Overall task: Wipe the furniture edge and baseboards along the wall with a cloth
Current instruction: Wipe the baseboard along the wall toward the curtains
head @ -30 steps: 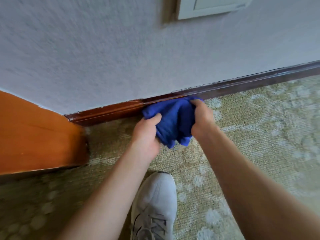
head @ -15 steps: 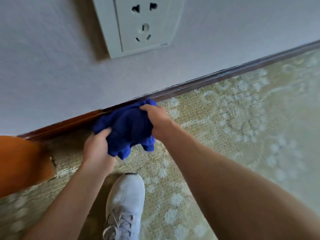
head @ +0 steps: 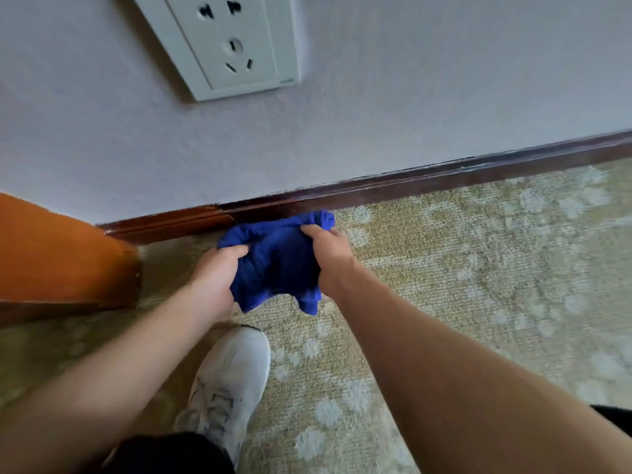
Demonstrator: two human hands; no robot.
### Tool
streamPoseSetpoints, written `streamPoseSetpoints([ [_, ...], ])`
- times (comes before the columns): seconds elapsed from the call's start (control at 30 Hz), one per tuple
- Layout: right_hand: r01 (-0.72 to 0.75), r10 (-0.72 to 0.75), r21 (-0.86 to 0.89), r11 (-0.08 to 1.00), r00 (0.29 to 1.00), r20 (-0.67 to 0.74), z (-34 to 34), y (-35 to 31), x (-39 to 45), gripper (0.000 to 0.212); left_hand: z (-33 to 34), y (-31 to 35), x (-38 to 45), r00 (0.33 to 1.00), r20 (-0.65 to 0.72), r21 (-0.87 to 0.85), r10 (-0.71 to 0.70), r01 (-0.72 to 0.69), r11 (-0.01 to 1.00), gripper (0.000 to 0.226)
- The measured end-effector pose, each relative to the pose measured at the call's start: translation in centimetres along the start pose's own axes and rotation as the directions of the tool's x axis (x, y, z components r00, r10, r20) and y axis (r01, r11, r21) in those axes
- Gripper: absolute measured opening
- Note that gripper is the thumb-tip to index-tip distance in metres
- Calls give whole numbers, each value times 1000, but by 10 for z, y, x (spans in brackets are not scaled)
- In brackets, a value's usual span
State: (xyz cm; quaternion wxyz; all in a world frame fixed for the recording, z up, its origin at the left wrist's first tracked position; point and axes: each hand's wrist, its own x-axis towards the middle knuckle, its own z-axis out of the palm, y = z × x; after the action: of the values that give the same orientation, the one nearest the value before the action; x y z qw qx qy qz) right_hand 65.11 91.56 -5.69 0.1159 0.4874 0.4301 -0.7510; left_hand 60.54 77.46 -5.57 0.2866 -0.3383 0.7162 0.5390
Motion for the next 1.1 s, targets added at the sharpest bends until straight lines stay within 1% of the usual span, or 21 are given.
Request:
streamPoseSetpoints([
  [0.07,-3,3,-52,999,1000,6,-14,-10,-16,30,-3,7,-25,999,11,44,46,-47,998,11],
  [0.1,2,-1,-66,998,1000,11,-20,-16,-24,35,-1,10,-40,998,23,20,66,-67,998,16],
  [0.17,23,-22,-90,996,1000,17,-28,-28,-29,39,10,12,-61,996,-20,-29,84,-85,996,8],
  [0.2,46,-45,-93,995,999,11,-31,-33,-26,35,17,11,-62,995,-36,-50,91,-93,994,14],
  [0.27,80,-81,-87,993,997,-3,-33,-42,-20,29,30,4,-57,996,-35,-107,78,-81,991,10],
  [0.33,82,-83,-169,982,997,4,-33,-42,-5,21,38,-6,-38,998,-58,-194,17,-28,981,27],
  [0.4,76,-68,-249,965,997,42,-32,-32,17,18,42,-9,-19,993,-116,-255,-1,-29,967,33],
  [0.47,73,-48,-220,973,992,116,-26,-26,34,21,42,-10,3,984,-174,-282,32,-81,956,39],
  [0.57,96,-73,-119,988,981,180,-19,-23,41,10,45,-10,22,987,-157,-318,32,-81,945,47],
  [0.6,109,-97,-70,992,983,155,-24,-25,43,10,52,-9,22,991,-132,-320,34,-75,944,42],
  [0.63,117,-116,-1,993,990,81,-32,-27,43,10,62,-6,17,993,-106,-284,57,-85,955,34],
  [0.67,122,-119,105,987,992,-29,-44,-30,45,9,76,-3,12,995,-62,-236,81,-94,967,27],
  [0.73,202,-125,263,943,951,-284,-68,-37,52,7,110,3,2,995,49,-151,83,-75,986,17],
  [0.77,250,-145,272,929,924,-353,-76,-41,54,5,124,4,-3,994,56,-145,88,-79,986,13],
  [0.8,267,-159,255,929,914,-374,-76,-42,57,2,131,3,-7,994,34,-168,103,-96,981,11],
  [0.83,262,-176,208,942,918,-355,-70,-40,57,5,129,-1,-8,994,-22,-208,112,-114,971,10],
  [0.87,241,-191,149,959,938,-288,-59,-34,55,8,118,-5,-6,990,-99,-264,101,-124,957,11],
  [0.93,191,-190,14,981,980,-54,-33,-19,48,19,84,-12,4,976,-216,-388,14,-99,916,19],
  [0.97,172,-169,-36,984,983,70,-20,-12,42,30,65,-13,10,970,-240,-426,-38,-70,902,23],
  [1.0,164,-152,-68,984,977,148,-9,-6,38,34,48,-11,14,965,-255,-451,-64,-60,891,23],
  [1.1,115,-117,21,993,980,158,2,-5,36,20,34,4,17,942,-331,-454,50,-206,867,12],
])
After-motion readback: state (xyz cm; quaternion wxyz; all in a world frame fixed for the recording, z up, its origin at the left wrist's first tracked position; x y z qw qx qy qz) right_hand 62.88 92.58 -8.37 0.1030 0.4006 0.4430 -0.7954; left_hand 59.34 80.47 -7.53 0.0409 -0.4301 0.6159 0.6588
